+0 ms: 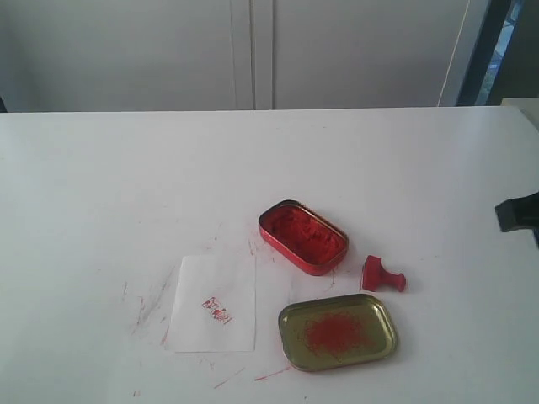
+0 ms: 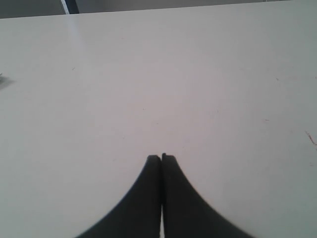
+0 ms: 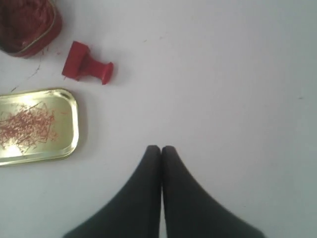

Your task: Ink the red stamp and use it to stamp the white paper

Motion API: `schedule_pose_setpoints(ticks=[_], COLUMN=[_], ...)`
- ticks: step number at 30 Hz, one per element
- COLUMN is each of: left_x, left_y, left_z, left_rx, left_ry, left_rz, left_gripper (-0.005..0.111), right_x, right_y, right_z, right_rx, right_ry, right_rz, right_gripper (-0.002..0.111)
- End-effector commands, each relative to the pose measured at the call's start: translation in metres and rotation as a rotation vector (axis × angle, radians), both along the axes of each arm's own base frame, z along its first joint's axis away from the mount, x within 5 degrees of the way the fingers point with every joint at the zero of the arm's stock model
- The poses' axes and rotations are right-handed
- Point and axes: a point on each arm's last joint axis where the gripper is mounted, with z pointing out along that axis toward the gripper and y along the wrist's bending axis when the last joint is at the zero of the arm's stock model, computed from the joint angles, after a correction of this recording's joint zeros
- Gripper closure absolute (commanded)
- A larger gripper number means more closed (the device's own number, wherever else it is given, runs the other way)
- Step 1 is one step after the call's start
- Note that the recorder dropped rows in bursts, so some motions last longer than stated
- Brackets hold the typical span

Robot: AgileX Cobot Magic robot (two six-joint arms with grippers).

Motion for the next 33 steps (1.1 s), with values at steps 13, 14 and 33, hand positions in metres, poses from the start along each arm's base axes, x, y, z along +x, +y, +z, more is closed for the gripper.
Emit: schedule_pose_setpoints(ticks=[13, 14, 33], left_x=[0.0, 0.0, 0.0], left_y=[-0.001, -0.001, -0.001], left_z=[-0.001, -0.001, -0.001], left_rx=[-0.005, -0.005, -0.005], left_ry=[-0.001, -0.001, -0.001], left_rz=[-0.007, -0.007, -0.007], left_gripper=[0.107, 0.107, 0.107], right_x=[-0.09, -0.091, -0.092], right_y=[-0.018, -0.018, -0.018], right_z=[0.032, 0.033, 0.033], right_rx=[-0.031, -0.03, -0.029], right_ry=[-0.364, -0.368, -0.374], right_rz=[-0.09, -0.09, -0.09], right_gripper=[0.108, 0.108, 0.108])
